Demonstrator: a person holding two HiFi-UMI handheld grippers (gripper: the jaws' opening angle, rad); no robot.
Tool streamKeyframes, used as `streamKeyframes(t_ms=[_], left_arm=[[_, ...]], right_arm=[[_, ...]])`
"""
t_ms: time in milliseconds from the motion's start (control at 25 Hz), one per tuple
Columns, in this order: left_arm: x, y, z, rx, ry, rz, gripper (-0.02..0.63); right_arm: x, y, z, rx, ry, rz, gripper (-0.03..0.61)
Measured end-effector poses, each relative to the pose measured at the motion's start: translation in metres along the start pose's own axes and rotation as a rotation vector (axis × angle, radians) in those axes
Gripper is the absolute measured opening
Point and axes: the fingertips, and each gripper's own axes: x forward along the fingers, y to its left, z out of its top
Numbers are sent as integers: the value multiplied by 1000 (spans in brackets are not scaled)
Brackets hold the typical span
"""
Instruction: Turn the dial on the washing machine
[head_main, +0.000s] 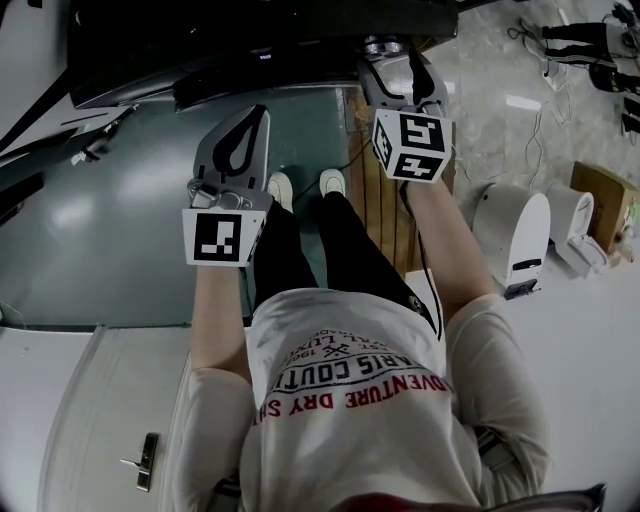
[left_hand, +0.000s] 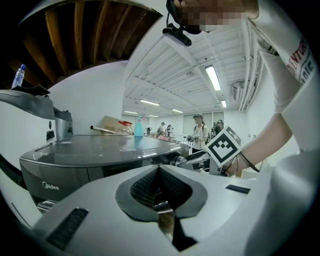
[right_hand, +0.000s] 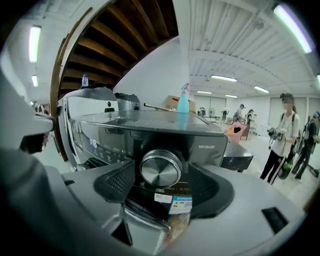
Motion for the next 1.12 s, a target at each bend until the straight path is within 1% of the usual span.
streamKeyframes(t_ms=[120,240,400,440,520,560,600,640,800,880,960,1040,1120], left_arm=[[-1,-2,2,0,-12,-6,15],[-3,0,3,2,-29,-6,15],[-6,1,1,-7,-24,7,15],[-7,2,1,-5,-25,13,15],[-8,5,1,-7,-28,31,15],[-8,6,1,-13,-29,37,15],[-8,7,1,-17,-30,41,15],[-7,7,2,-19,-31,42,15],[-6,7,2,-16,-37,50,15],[-7,8,0,-8,-33,59,15],[-6,8,-1,-12,-25,64,15],[-5,8,0,-2,-32,62,15],[-6,8,-1,-9,-26,64,15]], right_arm=[[-4,9,6,-129,-24,-11,325],[-3,17,4,-268,-31,-21,325],[-1,13,-3,-452,-32,-107,325],[0,13,-4,-489,-31,-116,325],[3,13,-6,-520,-26,-112,324],[4,12,-7,-517,-20,-108,320],[5,11,-7,-507,-14,-106,288],[5,10,-7,-497,-11,-104,282],[5,9,-6,-477,-19,-97,281],[4,9,-6,-449,-26,-85,279],[5,8,-5,-389,-26,-64,278],[4,7,-3,-295,-22,-33,278],[4,7,-2,-206,-18,-4,278]])
